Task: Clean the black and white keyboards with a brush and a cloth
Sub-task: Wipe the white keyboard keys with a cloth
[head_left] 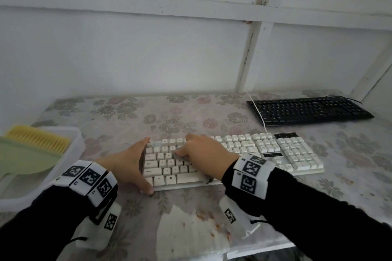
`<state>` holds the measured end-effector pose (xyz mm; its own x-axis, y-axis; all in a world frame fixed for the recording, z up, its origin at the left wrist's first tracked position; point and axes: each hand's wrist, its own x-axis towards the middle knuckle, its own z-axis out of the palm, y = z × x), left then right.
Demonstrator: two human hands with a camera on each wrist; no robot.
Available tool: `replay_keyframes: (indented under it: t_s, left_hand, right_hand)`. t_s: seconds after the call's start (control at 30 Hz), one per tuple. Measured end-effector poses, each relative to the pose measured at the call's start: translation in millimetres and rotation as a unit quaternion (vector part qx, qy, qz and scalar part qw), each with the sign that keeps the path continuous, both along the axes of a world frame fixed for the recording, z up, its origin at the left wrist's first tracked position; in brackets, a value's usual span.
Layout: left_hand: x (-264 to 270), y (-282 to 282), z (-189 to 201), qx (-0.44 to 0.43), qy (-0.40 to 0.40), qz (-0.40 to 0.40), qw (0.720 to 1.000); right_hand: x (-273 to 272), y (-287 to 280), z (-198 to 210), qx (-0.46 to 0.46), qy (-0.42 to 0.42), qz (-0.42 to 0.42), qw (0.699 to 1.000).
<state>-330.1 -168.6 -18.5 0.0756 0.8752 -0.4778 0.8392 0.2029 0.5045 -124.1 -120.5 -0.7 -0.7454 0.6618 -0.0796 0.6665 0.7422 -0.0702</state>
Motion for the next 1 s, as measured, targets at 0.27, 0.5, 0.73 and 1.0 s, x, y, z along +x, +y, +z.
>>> replay_keyframes:
  t_s: [0.27, 0.5, 0.73, 1.0]
  left_hand:
    - [1, 1, 0, 0.004, -0.012, -0.009, 1.000]
    - [3, 0, -4, 0.010, -0.016, 0.018, 1.000]
    - [0, 0, -3, 0.019, -0.045, 0.000, 0.999]
    - [3, -1, 1, 0.005, -0.018, 0.001, 1.000]
  right_hand:
    - [55, 8, 9, -0.024, -0.015, -0.056, 0.998]
    - [41, 5, 23, -0.024, -0.015, -0.077, 0.997]
    - [-44, -19, 21, -0.015, -0.008, 0.083, 0.996]
    - [-1, 0, 9, -0.010, -0.011, 0.011, 1.000]
